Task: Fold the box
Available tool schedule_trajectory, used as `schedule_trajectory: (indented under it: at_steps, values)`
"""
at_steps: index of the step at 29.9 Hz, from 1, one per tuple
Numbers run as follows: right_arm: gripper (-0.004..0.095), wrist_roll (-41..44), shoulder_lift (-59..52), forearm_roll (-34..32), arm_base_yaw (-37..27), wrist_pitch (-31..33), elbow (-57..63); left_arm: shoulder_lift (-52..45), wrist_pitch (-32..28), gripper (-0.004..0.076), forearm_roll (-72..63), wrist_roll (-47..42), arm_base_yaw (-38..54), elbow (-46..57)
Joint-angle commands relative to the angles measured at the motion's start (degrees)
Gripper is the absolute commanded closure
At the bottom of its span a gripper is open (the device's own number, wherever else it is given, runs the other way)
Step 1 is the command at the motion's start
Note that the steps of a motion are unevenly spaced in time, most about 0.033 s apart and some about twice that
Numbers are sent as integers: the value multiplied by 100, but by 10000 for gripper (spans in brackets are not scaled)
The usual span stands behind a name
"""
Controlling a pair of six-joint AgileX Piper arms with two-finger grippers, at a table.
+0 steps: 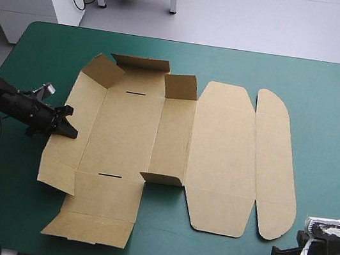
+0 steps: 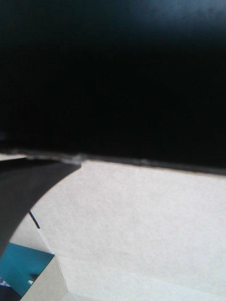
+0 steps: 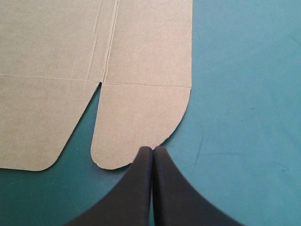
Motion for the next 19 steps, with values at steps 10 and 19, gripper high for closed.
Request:
schedule_trajectory:
  at_steps: [10, 19]
  values:
    - [928, -40, 47, 20, 16, -361, -120, -261, 363, 732, -937, 1842, -321, -600]
    - [928, -40, 47, 21, 16, -361, -120, -437, 69, 732, 868, 2433, -1587, -2720]
